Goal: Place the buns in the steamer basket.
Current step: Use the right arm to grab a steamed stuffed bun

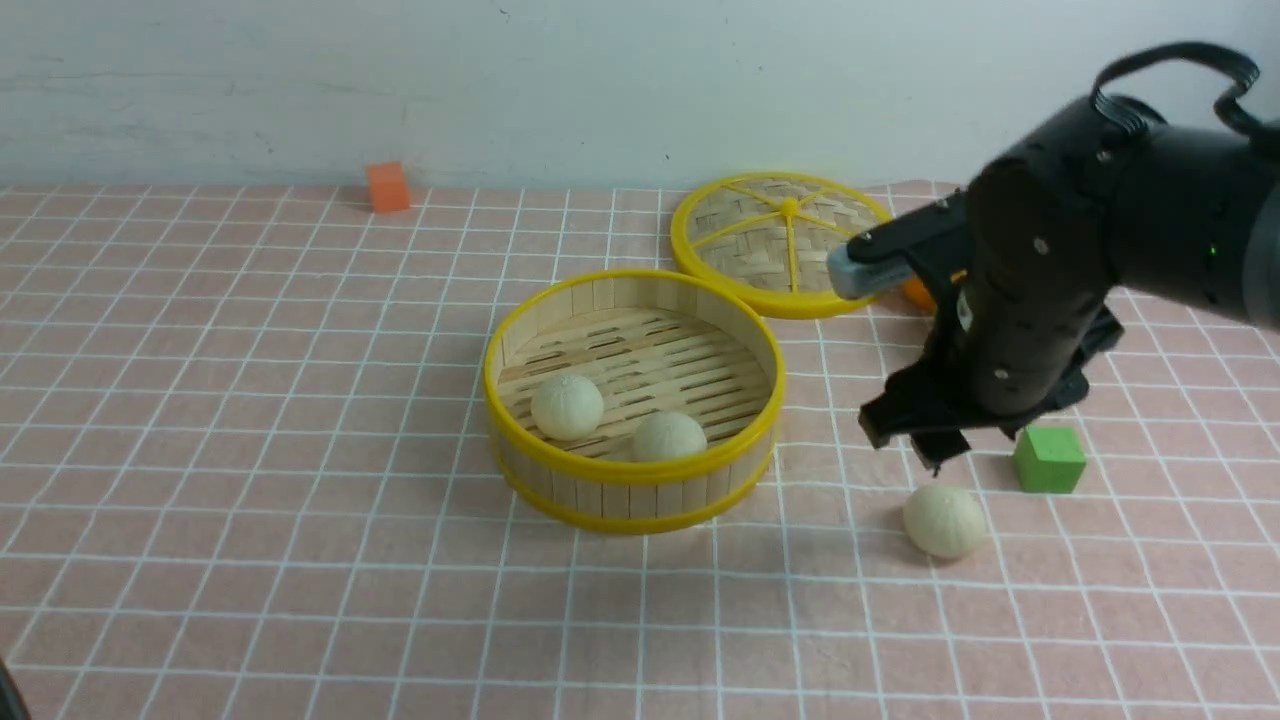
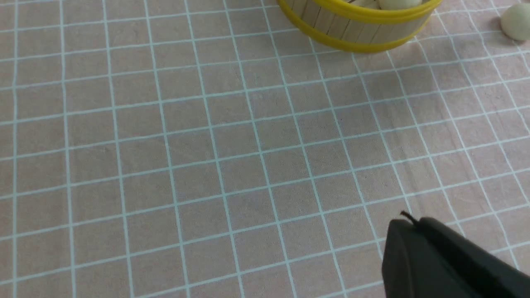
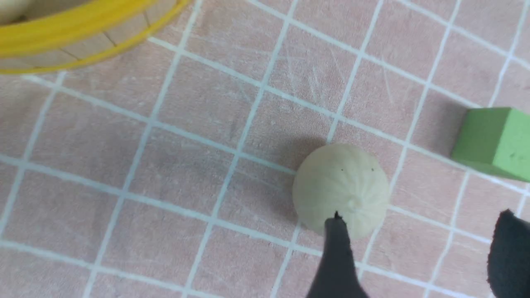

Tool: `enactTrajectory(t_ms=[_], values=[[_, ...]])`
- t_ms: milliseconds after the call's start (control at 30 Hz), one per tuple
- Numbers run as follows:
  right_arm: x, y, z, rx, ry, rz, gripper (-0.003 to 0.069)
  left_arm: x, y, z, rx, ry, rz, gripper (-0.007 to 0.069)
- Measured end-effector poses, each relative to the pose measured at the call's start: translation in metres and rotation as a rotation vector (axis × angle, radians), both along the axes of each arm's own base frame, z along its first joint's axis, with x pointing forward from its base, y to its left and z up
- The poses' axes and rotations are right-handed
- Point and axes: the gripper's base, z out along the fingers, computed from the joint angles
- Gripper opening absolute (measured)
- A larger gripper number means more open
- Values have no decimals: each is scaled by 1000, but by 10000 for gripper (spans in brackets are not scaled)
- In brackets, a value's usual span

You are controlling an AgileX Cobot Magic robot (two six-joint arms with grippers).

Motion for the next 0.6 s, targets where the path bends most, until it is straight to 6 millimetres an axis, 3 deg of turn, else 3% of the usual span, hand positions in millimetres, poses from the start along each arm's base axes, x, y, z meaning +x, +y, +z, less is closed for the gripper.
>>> enactTrajectory(t_ms=[167,367,433,533,567,600], values=[[11,-16,-36,65,19,-65,465,-1,0,-2,5,23,-2,-6],[20,-14,-63,71,49,-62,449,-2,0,-2,7,28,-2,-3],[20,-12,-65,81,58,-47,402,-2,0,-2,7,28,-2,-1],[19,-10,-62,81,75,-4,242,-2,0,-2,6,28,-2,1],[19,-10,-62,80,76,1,228,-2,0,-2,6,28,-2,1],[19,-9,-53,84,80,17,113,-2,0,-2,6,28,-2,2]])
